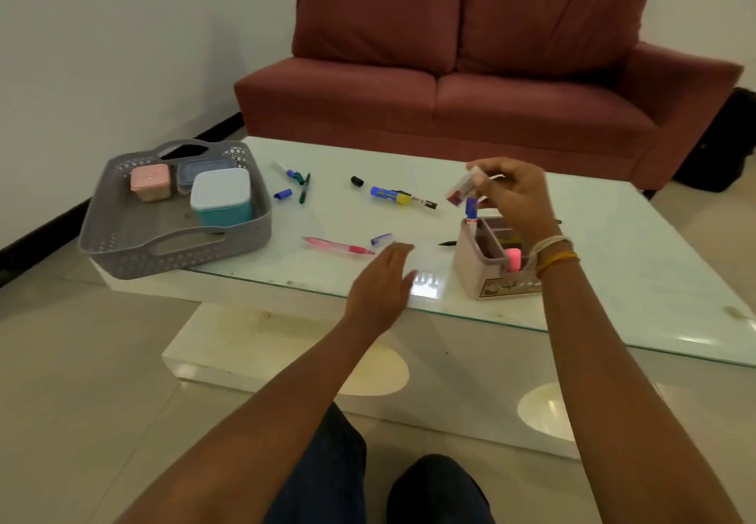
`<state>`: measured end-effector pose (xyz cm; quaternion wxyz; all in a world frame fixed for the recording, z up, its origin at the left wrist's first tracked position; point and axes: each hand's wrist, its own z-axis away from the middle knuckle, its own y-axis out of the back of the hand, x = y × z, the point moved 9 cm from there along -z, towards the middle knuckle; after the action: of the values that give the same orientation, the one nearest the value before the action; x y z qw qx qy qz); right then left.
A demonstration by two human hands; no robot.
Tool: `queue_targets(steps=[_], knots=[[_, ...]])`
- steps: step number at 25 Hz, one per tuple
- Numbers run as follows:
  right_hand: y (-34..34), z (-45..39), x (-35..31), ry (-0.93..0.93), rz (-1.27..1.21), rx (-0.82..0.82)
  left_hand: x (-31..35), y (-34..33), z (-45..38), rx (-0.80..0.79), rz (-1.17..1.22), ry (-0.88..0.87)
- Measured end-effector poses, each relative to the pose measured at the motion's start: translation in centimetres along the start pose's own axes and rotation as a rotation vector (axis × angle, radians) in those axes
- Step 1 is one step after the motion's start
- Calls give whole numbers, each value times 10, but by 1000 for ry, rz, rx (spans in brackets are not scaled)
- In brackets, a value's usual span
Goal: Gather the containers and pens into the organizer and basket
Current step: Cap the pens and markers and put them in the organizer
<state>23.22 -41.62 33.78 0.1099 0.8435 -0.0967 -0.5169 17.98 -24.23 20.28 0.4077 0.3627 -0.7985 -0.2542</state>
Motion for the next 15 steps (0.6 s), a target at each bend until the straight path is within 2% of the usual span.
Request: queue_targets(steps=[3,5,8,15], knots=[[63,15,20,-76,202,13,29,-49,-13,-301,317,185],[80,22,35,-178,239,-60,45,-65,-27,-391,527,278],[82,23,40,-223,310,-179,50,-74,-43,-371,639,345],[55,24,43,-257,533,-392,35,-70,-49,-306,594,342]])
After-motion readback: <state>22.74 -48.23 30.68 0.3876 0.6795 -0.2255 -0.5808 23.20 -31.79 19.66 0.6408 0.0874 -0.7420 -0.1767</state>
